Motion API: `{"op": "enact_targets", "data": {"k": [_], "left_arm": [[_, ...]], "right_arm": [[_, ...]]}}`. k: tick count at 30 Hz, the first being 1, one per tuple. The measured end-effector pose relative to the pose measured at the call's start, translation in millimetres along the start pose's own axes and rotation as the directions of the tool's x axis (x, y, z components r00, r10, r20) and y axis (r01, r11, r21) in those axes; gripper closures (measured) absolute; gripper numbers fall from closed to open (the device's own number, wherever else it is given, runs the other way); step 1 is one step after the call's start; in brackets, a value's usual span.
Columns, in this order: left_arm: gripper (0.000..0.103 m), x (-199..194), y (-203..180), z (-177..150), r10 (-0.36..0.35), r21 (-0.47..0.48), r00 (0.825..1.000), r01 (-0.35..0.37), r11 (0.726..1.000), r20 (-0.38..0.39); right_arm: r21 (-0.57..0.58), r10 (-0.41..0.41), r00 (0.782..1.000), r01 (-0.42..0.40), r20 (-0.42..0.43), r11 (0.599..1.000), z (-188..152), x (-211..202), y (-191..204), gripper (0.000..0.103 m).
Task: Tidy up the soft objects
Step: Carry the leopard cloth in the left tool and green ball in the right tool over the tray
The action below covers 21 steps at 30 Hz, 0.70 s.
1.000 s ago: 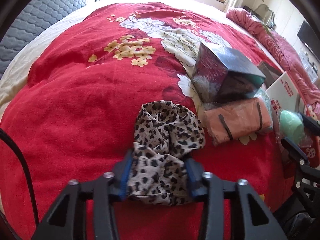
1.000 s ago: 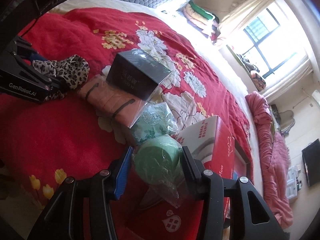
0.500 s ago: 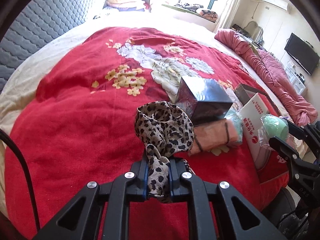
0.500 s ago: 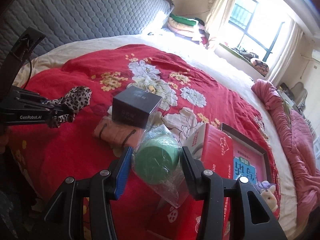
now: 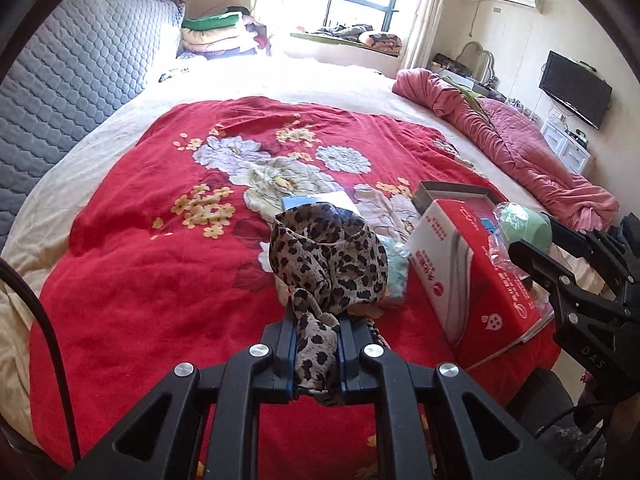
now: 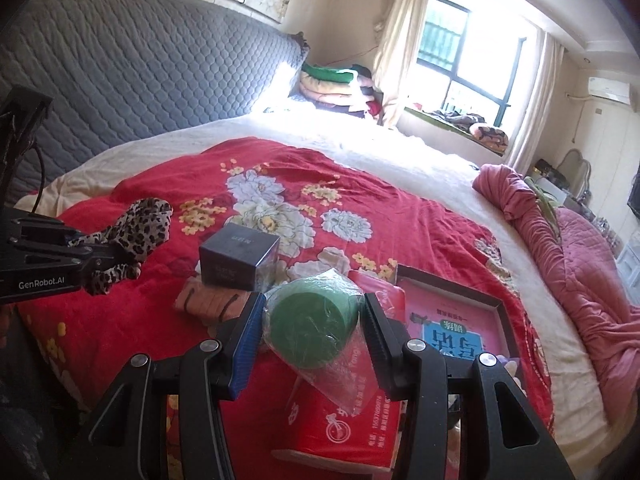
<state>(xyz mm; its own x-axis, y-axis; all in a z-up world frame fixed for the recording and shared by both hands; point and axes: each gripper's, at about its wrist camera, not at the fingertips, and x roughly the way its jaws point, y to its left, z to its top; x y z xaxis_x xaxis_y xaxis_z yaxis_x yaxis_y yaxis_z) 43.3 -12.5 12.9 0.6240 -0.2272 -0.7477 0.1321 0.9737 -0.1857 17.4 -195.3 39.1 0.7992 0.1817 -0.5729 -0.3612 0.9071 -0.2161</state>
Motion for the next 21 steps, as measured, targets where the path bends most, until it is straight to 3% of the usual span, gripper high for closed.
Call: {"op": "enact_targets", "data": {"k": [3, 8, 21], "left_arm": [[0.089, 0.4, -18.2, 0.0, -0.065, -0.009, 0.998, 0.065, 0.998, -0.019], [0.089, -6.8, -49.5, 1.4, -0.071, 0.060, 0.997, 0.071, 0.996, -0.011], [0.089, -27.8, -89.4, 17.7, -0.091, 0.121, 0.995, 0.087, 0.989, 0.032]], "right_arm": [[0.025, -0.011, 1.000, 0.010, 0.016, 1.000, -0.3, -7.4, -9.8, 0.053], [0.062, -0.027, 0.999, 0.024, 0.041, 0.998, -1.4, -18.1, -23.2, 0.053], [0.147, -0.075, 0.993, 0.062, 0.087, 0.987, -7.0, -41.1, -55.0, 0.053]]}}
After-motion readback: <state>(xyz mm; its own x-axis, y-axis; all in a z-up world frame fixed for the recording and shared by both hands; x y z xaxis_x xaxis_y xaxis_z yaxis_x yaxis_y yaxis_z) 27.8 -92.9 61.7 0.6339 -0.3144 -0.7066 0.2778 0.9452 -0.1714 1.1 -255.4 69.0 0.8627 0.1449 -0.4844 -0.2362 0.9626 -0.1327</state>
